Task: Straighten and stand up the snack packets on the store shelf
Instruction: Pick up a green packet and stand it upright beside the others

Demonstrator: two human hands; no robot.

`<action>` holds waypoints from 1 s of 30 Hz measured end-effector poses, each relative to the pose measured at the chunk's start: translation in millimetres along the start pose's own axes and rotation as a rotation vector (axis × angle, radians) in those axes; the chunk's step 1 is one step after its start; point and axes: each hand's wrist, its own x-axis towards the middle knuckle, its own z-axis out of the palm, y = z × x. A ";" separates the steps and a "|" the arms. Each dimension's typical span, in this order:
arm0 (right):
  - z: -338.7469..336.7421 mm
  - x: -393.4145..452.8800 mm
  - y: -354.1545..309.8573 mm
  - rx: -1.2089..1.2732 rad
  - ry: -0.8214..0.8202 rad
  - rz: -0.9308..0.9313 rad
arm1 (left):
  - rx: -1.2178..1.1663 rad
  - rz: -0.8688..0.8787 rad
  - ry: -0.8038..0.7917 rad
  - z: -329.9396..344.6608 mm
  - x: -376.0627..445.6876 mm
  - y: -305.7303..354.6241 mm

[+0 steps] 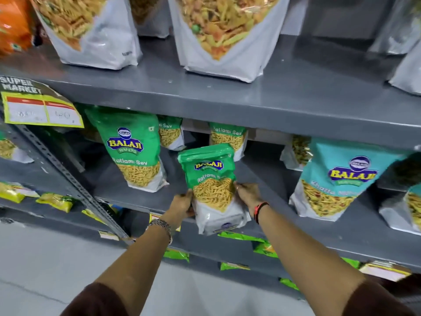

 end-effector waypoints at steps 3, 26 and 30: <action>3.7 -10.6 -1.3 0.011 0.084 0.048 | 0.082 0.043 0.017 -3.2 8.5 -6.6; -87.8 -161.7 44.9 0.505 -0.051 -0.055 | -0.044 0.355 -0.249 -15.0 -122.9 -54.1; -92.5 -164.0 49.8 0.476 -0.063 -0.117 | -0.039 0.369 -0.277 -16.7 -125.5 -56.7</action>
